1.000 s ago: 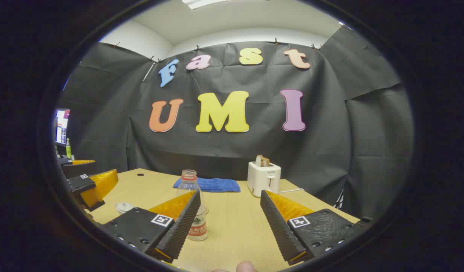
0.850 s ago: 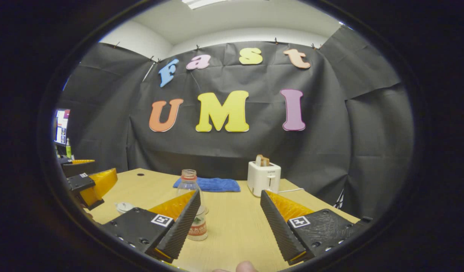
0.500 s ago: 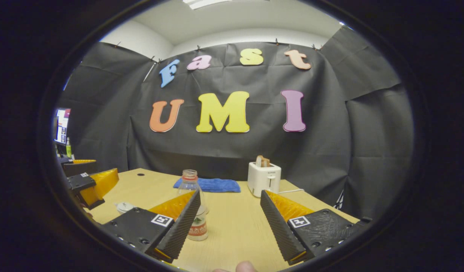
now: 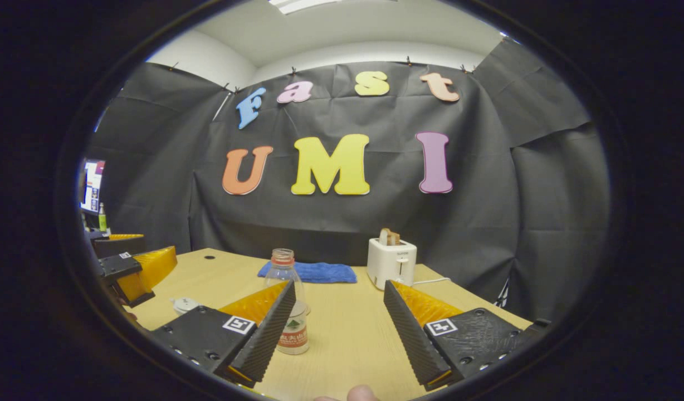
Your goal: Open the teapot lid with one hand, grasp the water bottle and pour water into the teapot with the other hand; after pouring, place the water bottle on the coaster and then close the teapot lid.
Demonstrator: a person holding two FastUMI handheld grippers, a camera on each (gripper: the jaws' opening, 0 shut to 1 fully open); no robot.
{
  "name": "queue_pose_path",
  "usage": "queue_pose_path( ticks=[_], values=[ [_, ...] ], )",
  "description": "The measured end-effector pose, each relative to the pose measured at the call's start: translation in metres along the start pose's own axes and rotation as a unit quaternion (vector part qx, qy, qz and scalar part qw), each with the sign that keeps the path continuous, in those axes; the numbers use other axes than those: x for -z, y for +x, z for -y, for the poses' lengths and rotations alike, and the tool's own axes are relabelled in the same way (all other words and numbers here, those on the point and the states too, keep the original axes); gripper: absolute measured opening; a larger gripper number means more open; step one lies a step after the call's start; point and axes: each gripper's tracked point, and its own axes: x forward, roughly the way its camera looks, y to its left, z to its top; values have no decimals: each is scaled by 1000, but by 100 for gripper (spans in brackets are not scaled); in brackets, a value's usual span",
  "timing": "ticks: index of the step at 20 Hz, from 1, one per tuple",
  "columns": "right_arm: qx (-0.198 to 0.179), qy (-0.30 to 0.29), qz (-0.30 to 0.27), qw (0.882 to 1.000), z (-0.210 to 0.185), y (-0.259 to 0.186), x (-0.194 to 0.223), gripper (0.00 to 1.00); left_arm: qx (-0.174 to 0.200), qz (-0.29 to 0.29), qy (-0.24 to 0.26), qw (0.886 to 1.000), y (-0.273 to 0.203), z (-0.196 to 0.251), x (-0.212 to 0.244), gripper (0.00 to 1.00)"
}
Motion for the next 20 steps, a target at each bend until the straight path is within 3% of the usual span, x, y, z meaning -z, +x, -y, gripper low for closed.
queue_pose_path(
  ticks=[1,8,9,10,20],
  values=[
    [-2,1,-1,1000,-1,0,1,95,0,1,0,1000,0,-1,-1,99],
    [-17,2,2,1000,-7,4,3,95,-11,-13,1,1000,4,-11,10,99],
    [-20,3,1,1000,-7,6,6,95,-13,-17,0,1000,5,-13,13,95],
    [-21,4,0,1000,-7,7,7,99,-12,-25,-1,1000,5,-15,18,100],
    [-14,2,-24,1000,7,17,37,96,14,-114,-19,993,6,-15,86,98]
  ],
)
